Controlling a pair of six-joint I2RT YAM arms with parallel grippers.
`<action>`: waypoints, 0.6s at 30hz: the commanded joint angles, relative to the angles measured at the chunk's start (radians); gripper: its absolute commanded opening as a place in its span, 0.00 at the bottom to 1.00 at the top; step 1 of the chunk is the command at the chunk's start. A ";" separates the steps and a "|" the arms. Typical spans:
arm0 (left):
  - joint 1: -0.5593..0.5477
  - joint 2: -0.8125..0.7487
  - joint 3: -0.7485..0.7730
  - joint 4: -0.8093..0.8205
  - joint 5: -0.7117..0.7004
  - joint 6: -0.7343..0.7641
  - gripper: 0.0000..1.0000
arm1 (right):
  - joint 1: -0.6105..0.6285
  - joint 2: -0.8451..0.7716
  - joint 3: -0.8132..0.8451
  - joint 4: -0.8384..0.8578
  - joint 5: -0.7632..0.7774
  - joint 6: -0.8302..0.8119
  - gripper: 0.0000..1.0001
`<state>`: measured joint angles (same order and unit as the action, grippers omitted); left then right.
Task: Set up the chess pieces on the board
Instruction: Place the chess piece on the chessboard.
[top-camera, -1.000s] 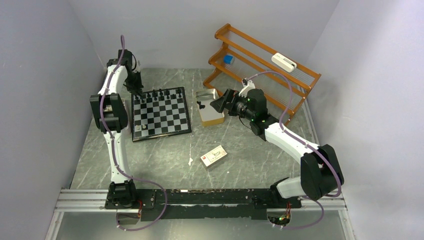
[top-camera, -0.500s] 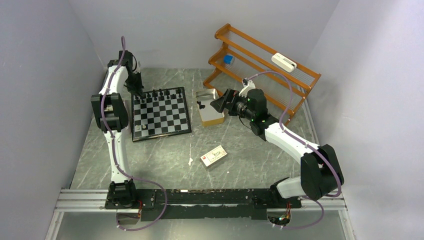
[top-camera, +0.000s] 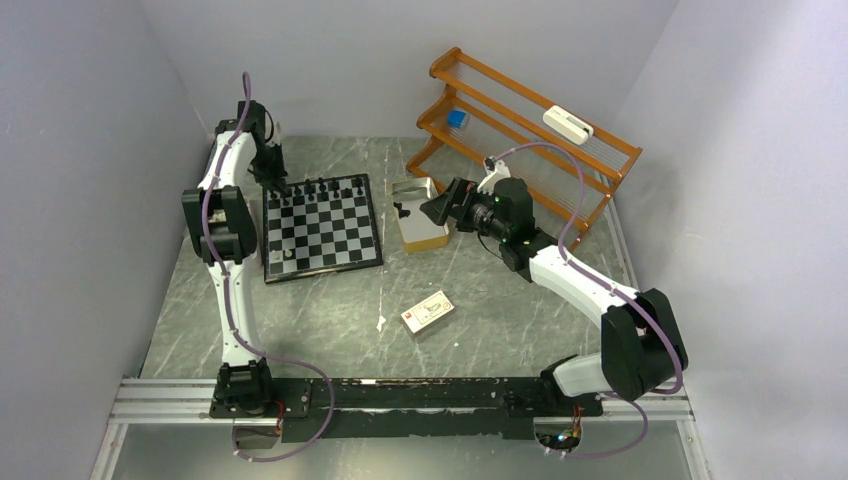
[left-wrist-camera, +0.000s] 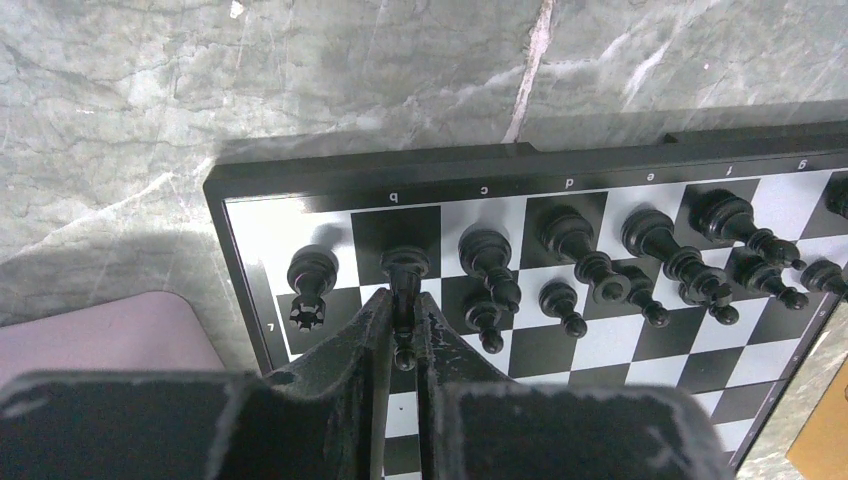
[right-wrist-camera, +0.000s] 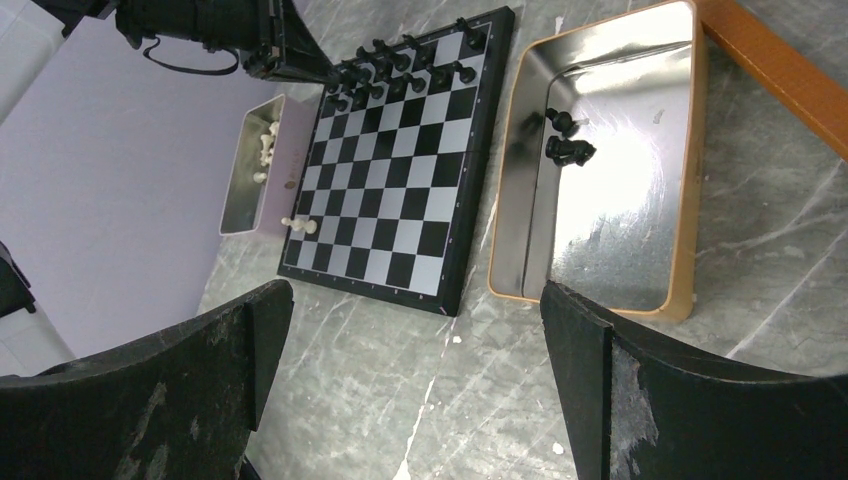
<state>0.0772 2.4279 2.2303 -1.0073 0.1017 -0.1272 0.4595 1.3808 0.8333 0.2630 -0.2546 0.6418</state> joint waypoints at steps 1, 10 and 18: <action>0.009 0.021 0.035 0.022 0.023 0.000 0.18 | 0.004 -0.012 0.013 0.019 0.007 -0.009 1.00; 0.012 0.020 0.035 0.026 0.028 0.000 0.20 | 0.004 -0.012 0.012 0.021 0.007 -0.008 1.00; 0.014 0.020 0.036 0.030 0.031 0.000 0.21 | 0.005 -0.013 0.012 0.018 0.009 -0.009 1.00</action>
<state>0.0772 2.4393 2.2303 -0.9928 0.1032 -0.1276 0.4599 1.3808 0.8333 0.2634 -0.2546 0.6418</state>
